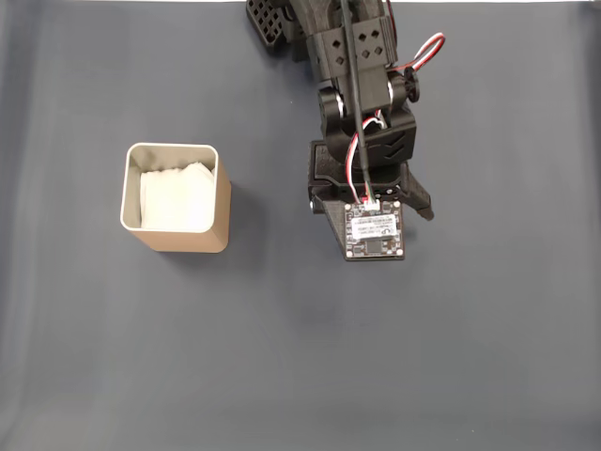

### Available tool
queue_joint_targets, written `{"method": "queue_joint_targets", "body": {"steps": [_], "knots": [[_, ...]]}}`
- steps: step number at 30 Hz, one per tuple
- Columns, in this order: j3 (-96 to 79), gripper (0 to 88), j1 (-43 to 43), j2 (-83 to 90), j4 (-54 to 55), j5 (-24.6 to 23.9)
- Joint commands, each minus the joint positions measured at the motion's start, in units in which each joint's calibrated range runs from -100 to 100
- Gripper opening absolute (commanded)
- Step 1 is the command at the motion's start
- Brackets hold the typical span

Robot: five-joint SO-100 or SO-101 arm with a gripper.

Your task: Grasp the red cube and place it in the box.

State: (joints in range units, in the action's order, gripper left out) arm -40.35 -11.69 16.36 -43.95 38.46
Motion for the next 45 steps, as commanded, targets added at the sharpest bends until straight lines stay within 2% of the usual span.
{"method": "queue_joint_targets", "body": {"steps": [1, 18, 45], "knots": [[0.1, 38.5, 0.2, 0.0, 0.6, -0.5], [0.0, 34.9, 0.2, -1.2, 0.9, -1.1], [0.9, 18.9, 0.4, -1.7, 1.0, -1.3]]}}
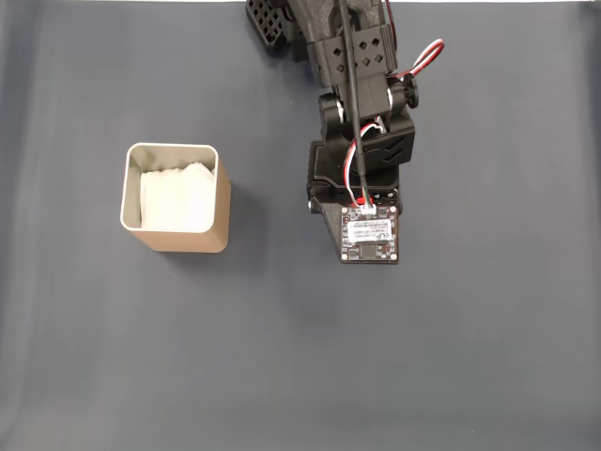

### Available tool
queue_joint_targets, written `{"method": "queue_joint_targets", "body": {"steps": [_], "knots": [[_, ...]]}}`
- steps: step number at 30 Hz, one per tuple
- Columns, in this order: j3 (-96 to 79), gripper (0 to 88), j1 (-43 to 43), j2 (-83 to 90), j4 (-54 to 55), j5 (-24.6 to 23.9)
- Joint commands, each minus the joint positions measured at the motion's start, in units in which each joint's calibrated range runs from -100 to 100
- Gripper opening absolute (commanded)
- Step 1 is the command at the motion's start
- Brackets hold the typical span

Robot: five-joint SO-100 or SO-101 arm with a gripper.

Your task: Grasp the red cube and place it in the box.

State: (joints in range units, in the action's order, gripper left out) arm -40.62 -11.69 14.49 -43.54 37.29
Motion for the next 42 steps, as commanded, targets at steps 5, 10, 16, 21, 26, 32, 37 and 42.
{"method": "queue_joint_targets", "body": {"steps": [5, 10, 16, 21, 26, 32, 37, 42], "knots": [[1.1, 16.3, 0.4, 0.2, 0.4, 0.3], [1.1, 12.9, 0.4, 0.5, 0.3, 0.8], [1.2, 5.3, 0.4, 1.9, -0.9, 2.1], [2.3, 2.8, 0.5, 4.8, -4.3, 3.2], [5.2, 1.1, 0.6, 9.1, -9.2, 4.2], [11.8, 0.3, 1.8, 12.2, -17.5, 4.3], [19.8, 0.3, 4.1, 13.2, -25.9, 4.4], [27.9, 0.3, 7.1, 13.4, -32.7, 4.6]]}}
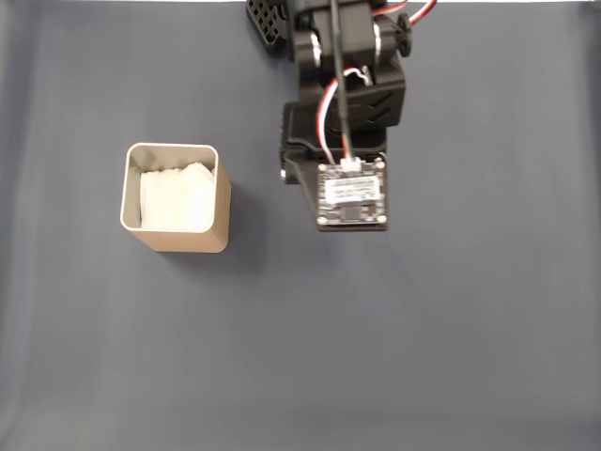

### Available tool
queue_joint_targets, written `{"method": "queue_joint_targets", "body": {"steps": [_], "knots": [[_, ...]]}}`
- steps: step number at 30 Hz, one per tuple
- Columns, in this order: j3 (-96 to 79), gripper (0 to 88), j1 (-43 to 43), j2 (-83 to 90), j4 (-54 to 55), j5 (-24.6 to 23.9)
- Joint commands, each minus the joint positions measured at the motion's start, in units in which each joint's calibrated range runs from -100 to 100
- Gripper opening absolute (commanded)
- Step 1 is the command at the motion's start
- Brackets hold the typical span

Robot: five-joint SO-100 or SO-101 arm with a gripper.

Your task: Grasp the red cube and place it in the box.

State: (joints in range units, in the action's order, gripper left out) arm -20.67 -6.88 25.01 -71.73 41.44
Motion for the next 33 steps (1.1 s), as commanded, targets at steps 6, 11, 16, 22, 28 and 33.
{"method": "queue_joint_targets", "body": {"steps": [6, 11, 16, 22, 28, 33], "knots": [[15.8, 0.2, 7.1, 2.6, -10.1, 2.2], [19.3, 0.2, 11.4, 2.8, -12.6, 4.0], [19.8, 0.2, 16.5, 3.9, -13.9, 5.9], [19.9, 0.2, 22.4, 4.0, -14.2, 8.0], [20.0, 0.2, 26.6, 3.6, -14.2, 9.0], [20.0, 0.2, 29.1, 3.4, -14.4, 9.5]]}}
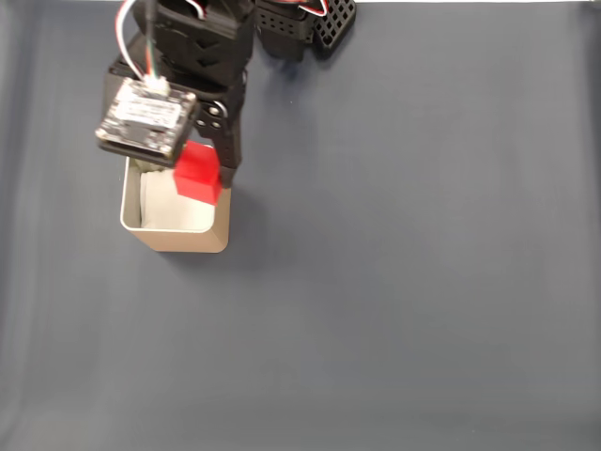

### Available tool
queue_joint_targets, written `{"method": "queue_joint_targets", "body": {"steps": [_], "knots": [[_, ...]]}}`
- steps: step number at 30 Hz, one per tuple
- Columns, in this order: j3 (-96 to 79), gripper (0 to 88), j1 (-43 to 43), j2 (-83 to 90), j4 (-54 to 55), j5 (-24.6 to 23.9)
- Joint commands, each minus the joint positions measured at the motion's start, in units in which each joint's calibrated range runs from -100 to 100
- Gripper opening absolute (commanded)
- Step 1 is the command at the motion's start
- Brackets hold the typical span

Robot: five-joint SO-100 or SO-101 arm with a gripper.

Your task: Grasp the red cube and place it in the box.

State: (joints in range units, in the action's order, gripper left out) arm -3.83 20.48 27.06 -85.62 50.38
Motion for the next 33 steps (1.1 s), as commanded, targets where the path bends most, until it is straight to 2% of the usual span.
{"method": "queue_joint_targets", "body": {"steps": [1, 12, 33], "knots": [[3.2, 0.2, 2.1, 1.2, -0.5, 0.7], [3.2, 0.2, 5.6, -0.5, 2.3, 1.6], [-0.8, 0.3, 6.0, -1.7, 8.6, 0.6]]}}
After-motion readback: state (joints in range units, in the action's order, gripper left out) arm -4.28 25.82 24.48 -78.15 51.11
